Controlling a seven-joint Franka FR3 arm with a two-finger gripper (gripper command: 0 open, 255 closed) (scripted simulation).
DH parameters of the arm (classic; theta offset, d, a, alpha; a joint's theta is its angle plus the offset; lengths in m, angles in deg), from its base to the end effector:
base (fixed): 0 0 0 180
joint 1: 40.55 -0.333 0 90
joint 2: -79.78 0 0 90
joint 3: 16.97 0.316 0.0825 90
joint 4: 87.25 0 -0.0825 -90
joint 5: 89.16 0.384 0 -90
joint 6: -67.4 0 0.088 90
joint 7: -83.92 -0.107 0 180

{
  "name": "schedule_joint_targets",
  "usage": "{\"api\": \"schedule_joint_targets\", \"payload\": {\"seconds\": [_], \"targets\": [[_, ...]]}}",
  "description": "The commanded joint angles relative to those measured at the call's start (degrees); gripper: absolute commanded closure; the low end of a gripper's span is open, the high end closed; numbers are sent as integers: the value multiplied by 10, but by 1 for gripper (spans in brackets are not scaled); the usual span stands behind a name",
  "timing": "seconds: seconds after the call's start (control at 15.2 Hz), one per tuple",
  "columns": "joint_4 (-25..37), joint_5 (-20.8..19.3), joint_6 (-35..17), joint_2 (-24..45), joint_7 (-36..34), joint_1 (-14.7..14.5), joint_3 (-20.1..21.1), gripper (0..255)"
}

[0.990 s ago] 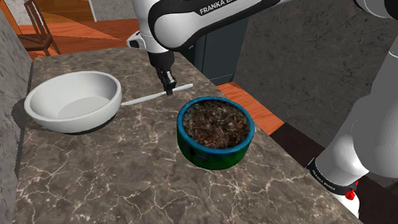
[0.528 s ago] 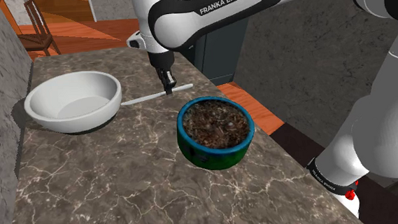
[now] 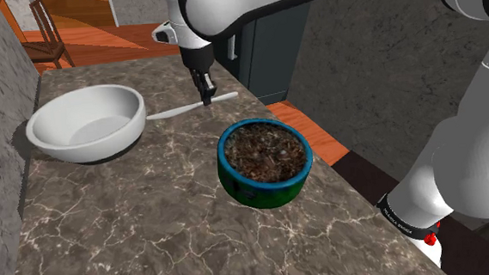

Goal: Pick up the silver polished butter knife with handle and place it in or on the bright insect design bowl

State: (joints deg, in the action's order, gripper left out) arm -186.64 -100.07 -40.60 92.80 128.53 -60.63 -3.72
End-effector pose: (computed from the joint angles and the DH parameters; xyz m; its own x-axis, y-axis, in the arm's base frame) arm 0.5286 0.3197 0.4427 0.1497 0.9789 -0.1395 0.9886 -0.1459 0.0373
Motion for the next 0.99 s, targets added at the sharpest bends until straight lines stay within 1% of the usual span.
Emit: {"api": "schedule_joint_targets", "payload": {"seconds": [0.0, 0.92], "targets": [[10, 2, 13, -4, 2, 0, 1, 255], [106, 8, 117, -12, 17, -3, 3, 255]]}}
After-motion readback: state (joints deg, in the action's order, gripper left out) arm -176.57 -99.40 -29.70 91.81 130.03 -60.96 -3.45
